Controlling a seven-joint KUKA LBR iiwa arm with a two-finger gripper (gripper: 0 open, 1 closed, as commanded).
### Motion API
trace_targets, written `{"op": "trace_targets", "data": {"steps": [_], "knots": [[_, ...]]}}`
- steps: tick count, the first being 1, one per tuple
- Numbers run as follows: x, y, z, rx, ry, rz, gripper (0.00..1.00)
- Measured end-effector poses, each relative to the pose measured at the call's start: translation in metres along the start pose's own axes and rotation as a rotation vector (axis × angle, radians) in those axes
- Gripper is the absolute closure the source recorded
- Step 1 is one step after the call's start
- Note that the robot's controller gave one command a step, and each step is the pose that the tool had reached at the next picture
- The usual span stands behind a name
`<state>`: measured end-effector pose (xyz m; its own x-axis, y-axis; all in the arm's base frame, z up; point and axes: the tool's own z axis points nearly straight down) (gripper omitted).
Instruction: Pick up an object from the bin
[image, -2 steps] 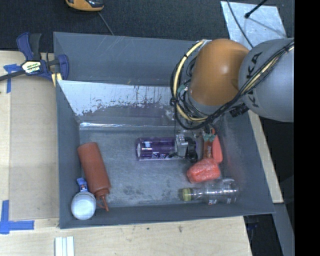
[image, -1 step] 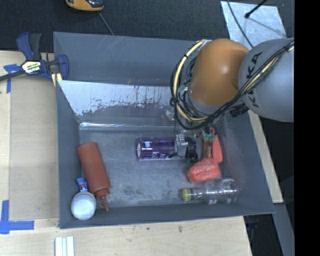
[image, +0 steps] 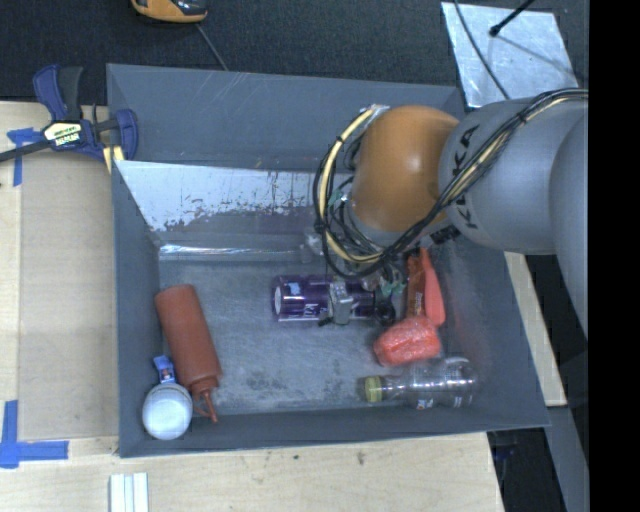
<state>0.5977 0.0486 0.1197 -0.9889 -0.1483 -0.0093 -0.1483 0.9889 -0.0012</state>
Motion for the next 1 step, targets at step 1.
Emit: {"op": "trace_targets", "data": {"steps": [1], "knots": [[0.0088,0.0030,0.0233,-0.003,0.010,-0.228,1.00]]}}
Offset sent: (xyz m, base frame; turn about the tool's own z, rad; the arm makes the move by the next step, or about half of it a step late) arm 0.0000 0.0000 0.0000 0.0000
